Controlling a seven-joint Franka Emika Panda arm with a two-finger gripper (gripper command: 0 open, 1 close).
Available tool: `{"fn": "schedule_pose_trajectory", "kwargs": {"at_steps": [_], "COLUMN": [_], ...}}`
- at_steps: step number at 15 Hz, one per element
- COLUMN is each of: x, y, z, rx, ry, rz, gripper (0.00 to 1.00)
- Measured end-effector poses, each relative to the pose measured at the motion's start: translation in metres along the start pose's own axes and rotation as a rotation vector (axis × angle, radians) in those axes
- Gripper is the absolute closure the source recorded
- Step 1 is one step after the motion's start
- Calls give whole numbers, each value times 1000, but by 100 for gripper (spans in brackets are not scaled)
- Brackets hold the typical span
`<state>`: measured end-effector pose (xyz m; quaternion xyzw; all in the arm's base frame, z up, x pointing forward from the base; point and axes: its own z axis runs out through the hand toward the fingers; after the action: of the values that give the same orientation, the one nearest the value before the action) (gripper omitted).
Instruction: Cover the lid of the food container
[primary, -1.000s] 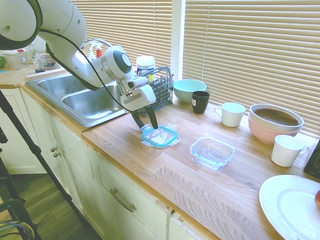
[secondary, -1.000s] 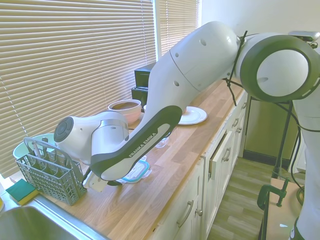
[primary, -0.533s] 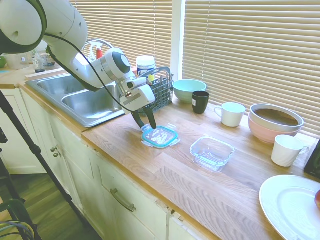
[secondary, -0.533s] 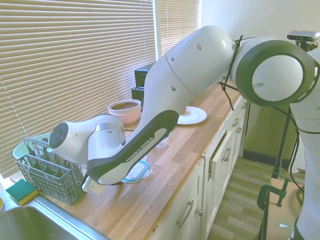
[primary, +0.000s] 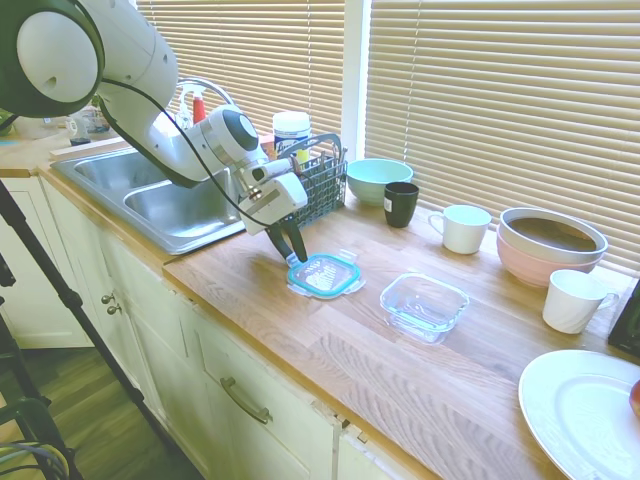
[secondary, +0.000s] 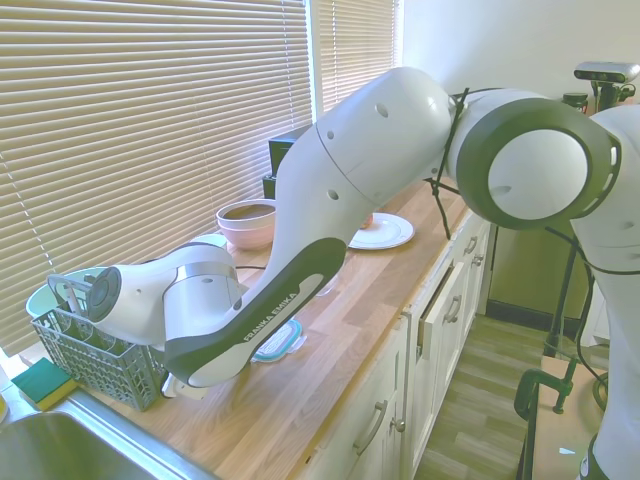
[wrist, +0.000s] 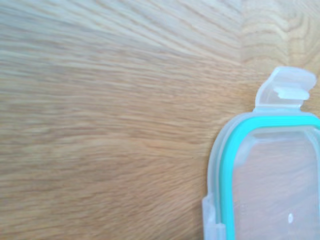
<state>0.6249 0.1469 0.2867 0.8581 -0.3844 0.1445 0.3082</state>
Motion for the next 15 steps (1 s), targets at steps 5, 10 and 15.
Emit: {"fn": "schedule_pose_trajectory", "kwargs": {"at_steps": [5, 10, 15], "x": [-4, -7, -21], "y": [-2, -4, -6], "z": [4, 3, -25], "rx": [-11, -18, 21], "ry": [12, 32, 39], "rz": [-10, -9, -15], "gripper": [100, 100, 100]}}
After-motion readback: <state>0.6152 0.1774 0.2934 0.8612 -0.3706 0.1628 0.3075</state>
